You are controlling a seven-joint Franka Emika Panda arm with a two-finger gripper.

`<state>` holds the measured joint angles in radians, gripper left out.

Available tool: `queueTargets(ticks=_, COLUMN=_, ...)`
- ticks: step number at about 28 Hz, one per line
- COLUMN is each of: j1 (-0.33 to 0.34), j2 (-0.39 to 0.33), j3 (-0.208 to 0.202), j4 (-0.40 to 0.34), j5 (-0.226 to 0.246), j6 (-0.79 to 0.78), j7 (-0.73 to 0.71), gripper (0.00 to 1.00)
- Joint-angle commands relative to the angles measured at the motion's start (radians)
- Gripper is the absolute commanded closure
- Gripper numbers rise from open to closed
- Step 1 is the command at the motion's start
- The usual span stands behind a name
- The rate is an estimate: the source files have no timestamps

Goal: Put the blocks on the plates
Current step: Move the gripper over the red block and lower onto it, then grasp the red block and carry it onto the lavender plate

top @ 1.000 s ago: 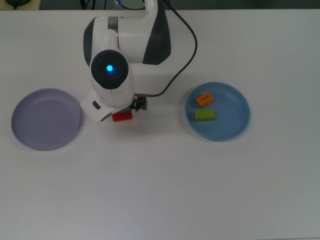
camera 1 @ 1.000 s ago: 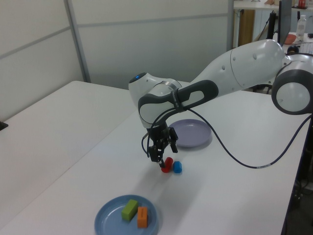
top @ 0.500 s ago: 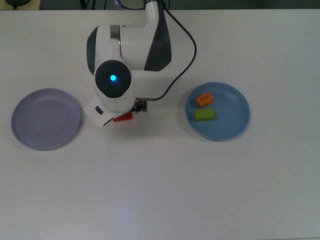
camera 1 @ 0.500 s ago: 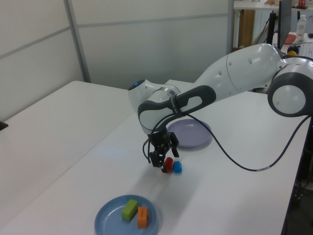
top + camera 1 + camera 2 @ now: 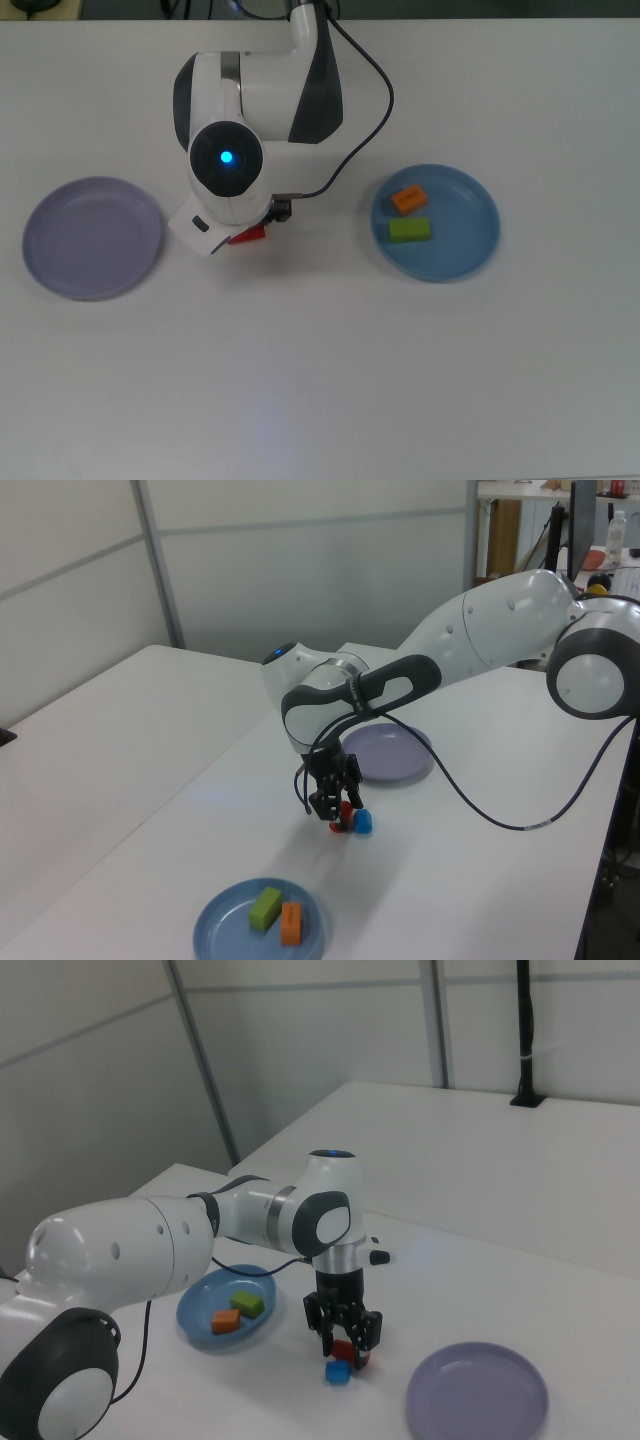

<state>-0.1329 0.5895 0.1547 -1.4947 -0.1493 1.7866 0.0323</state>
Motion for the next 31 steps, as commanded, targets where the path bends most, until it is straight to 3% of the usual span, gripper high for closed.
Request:
queueTargets(ticks=1, j1=0.003, j2=-0.007, j3=-0.004, j4=0.005, j5=-0.013, j6=0.007, j7=-0.026, gripper=1.00)
queueTargets(ticks=11, j1=-0.007, j2=-0.053, j3=-0.006, j4=0.056, j5=0.001, j6=-0.007, j7=-0.017, gripper=1.00)
queueTargets(ticks=22, j1=-0.103, j2=-0.054, j3=-0.017, j4=0.111, j5=-0.009, j6=0.037, j7=-0.038, gripper=1.00)
queueTargets(ticks=31, j1=-0.116, j2=-0.022, j3=-0.144, j4=0.100, j5=-0.009, j6=0.148, j7=-0.110, gripper=1.00)
